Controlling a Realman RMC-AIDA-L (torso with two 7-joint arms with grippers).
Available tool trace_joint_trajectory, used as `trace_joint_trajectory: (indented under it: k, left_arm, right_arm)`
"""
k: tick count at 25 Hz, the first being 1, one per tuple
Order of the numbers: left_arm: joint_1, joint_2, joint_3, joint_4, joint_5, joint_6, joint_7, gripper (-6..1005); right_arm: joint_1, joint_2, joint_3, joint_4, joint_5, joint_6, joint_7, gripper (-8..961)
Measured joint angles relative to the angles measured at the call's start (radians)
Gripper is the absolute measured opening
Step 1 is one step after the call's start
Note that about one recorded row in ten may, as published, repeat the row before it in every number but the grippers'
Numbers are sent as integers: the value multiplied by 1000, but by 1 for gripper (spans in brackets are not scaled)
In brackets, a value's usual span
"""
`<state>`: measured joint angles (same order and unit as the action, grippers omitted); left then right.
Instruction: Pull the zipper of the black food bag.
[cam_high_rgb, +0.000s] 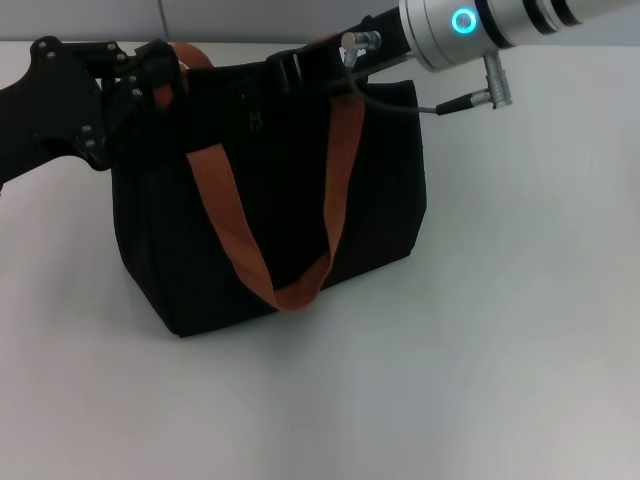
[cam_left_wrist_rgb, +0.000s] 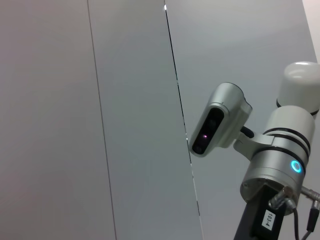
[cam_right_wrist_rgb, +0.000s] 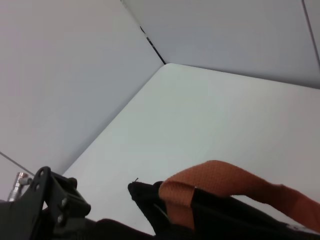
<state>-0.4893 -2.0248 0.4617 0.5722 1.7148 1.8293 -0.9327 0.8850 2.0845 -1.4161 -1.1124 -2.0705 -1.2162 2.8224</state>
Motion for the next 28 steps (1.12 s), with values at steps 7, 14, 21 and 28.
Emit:
trace_joint_trajectory:
  k: [7,14,21,28]
  left_arm:
    - [0,0,0,0,0,3,0,31]
    - [1,0,0,-1,0,15,0,31]
    - [2,-1,0,0,0,19,0,32]
    - [5,-2,0,-1,0,19,-1,32]
  right_arm:
    - [41,1,-7,10,-31,-4,13,21]
    - [45,4,-13,19,-11,-1,8,57]
    - [49,5,-30,23,-2,3,16,94]
    - [53,5,-50,23,-18,9,25,38]
